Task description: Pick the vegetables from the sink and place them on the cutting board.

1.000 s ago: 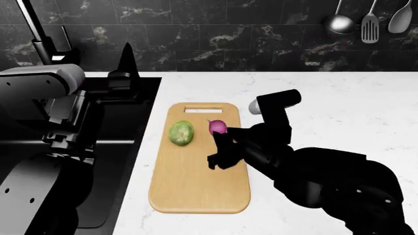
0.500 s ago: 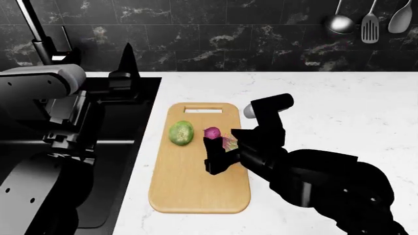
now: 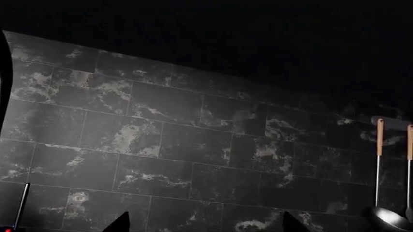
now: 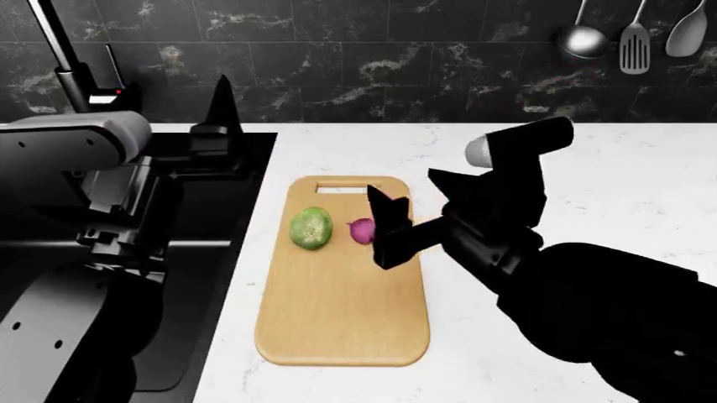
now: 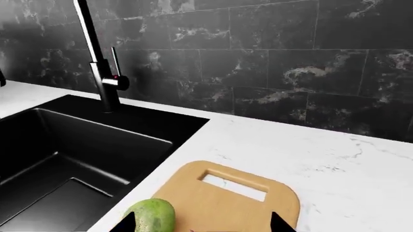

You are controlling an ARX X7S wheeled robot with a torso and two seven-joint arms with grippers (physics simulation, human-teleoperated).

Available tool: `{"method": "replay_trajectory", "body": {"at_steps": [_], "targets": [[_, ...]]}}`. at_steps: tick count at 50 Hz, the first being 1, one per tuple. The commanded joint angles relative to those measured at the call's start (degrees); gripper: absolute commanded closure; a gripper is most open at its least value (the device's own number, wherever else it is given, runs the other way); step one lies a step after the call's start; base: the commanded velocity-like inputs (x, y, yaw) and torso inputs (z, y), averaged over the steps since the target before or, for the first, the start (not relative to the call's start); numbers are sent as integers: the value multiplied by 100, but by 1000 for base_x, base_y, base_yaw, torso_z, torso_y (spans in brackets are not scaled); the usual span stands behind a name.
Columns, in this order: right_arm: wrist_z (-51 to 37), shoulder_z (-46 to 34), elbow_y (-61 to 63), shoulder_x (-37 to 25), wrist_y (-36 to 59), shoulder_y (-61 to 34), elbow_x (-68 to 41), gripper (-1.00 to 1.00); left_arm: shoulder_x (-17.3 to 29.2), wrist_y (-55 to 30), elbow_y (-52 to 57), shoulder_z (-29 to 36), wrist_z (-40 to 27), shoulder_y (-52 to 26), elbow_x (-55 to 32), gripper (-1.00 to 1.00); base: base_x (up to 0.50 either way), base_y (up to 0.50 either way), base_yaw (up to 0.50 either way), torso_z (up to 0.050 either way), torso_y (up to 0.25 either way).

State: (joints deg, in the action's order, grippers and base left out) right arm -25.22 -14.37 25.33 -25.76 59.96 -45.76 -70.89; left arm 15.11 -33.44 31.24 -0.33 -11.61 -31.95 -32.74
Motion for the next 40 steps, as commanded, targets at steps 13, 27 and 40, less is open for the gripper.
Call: {"method": "replay_trajectory", "body": {"at_steps": [13, 27, 40], "targets": [[-524, 679, 2139, -649, -1921, 1238, 2729, -100, -76, 220, 277, -78, -295, 88, 72, -100, 0, 0, 0, 0, 0], [-696, 1616, 2641, -703, -2527, 1635, 2392, -100, -207, 760, 530, -424, -403, 204, 29, -100, 0, 0, 0, 0, 0], [-755, 2381, 3099, -554, -3382, 2179, 2510, -100, -549, 2005, 923, -825, -816, 496, 884, -100, 0, 0, 0, 0, 0]]}}
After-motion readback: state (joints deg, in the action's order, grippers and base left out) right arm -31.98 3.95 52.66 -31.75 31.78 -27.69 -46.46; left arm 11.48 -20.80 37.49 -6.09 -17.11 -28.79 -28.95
